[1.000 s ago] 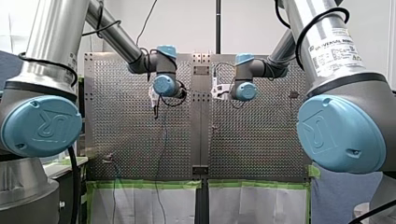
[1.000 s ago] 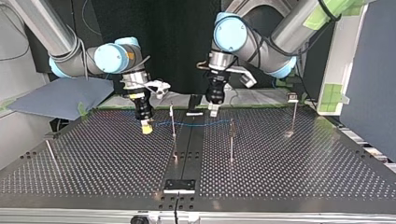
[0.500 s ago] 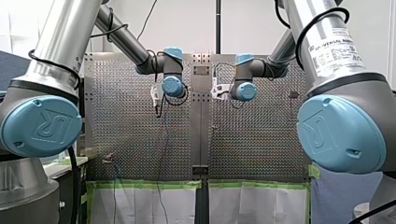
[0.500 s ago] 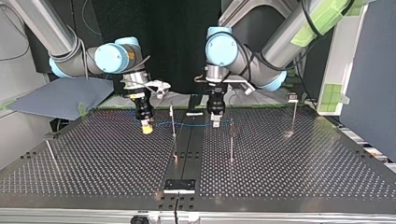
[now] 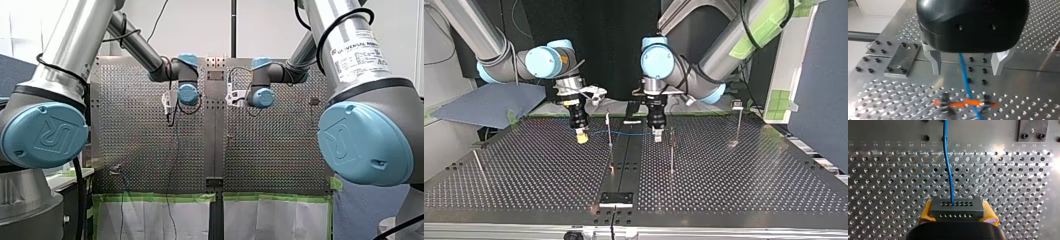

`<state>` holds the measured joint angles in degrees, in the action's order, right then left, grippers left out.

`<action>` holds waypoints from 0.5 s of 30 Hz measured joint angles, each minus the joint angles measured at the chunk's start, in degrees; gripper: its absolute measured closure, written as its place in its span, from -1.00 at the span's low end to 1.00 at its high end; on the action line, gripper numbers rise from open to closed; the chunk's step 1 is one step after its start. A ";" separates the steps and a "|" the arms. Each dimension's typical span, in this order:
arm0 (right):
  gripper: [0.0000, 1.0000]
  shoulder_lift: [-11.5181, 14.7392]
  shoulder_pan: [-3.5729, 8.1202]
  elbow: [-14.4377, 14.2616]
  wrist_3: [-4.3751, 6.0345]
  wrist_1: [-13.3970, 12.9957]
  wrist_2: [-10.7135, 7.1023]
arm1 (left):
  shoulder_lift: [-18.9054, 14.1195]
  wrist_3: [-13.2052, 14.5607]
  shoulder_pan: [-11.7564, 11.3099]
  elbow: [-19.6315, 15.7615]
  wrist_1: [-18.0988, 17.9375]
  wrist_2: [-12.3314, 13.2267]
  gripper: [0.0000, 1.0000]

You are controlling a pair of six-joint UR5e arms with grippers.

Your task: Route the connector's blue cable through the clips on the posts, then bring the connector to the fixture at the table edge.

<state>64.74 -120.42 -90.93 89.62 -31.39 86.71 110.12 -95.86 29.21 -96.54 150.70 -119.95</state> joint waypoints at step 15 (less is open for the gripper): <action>1.00 0.00 0.05 0.00 -0.04 0.33 -0.22 | 0.99 2.00 -0.41 2.39 0.32 -2.44 -1.00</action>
<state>64.75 -120.37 -90.93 89.58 -31.06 86.49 111.11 -93.86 28.80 -94.15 151.02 -122.39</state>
